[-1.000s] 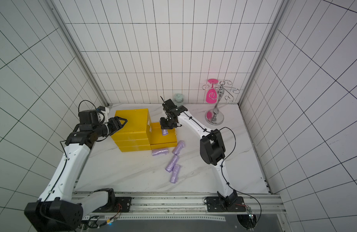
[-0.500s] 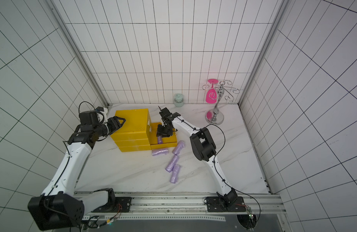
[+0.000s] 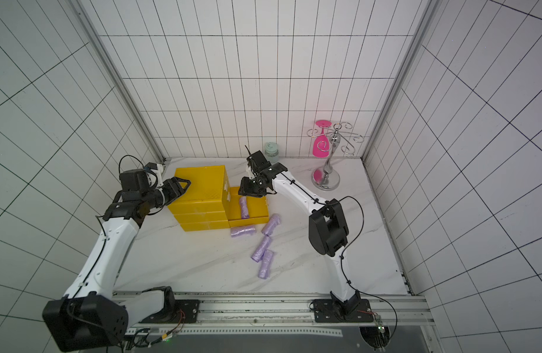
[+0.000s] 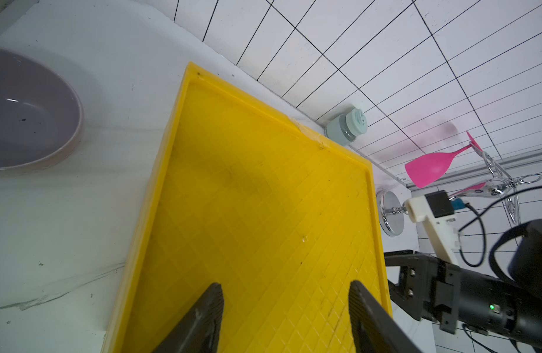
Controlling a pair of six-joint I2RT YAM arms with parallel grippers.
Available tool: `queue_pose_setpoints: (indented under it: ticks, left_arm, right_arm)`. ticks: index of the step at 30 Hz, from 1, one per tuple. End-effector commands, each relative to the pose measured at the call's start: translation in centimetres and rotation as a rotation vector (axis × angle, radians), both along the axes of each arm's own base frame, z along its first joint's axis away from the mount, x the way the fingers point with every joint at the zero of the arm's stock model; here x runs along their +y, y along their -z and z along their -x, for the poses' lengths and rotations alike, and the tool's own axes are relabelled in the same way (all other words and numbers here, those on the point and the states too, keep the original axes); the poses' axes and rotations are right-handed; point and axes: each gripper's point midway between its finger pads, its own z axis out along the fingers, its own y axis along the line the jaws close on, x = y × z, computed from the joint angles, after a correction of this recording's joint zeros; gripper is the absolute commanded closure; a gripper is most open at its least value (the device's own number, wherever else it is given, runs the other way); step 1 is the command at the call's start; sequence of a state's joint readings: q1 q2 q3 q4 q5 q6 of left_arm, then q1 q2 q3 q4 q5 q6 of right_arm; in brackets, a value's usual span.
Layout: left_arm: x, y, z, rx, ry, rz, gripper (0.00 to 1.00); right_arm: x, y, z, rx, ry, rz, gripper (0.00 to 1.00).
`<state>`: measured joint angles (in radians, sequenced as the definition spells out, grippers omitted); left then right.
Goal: Sort the rolls of trash bags by color and place them into the drawer
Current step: Place the roll of trash bags in the drawer.
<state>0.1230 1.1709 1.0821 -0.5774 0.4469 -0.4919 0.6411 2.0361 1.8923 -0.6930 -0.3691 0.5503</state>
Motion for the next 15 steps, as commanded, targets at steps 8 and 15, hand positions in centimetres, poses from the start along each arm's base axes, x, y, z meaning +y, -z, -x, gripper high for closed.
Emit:
queue_pose_setpoints:
  ticks: [8,15]
  left_arm:
    - [0.3,0.7,0.7,0.026,-0.002,0.008,0.35]
    - [0.1,0.0,0.9,0.014,0.005,0.011,0.35]
  right_arm:
    - [-7.0,3.6,5.7,0.059,0.053,0.055,0.57]
    - [-10.1,8.5,14.0,0.178,0.06,0.096,0.57]
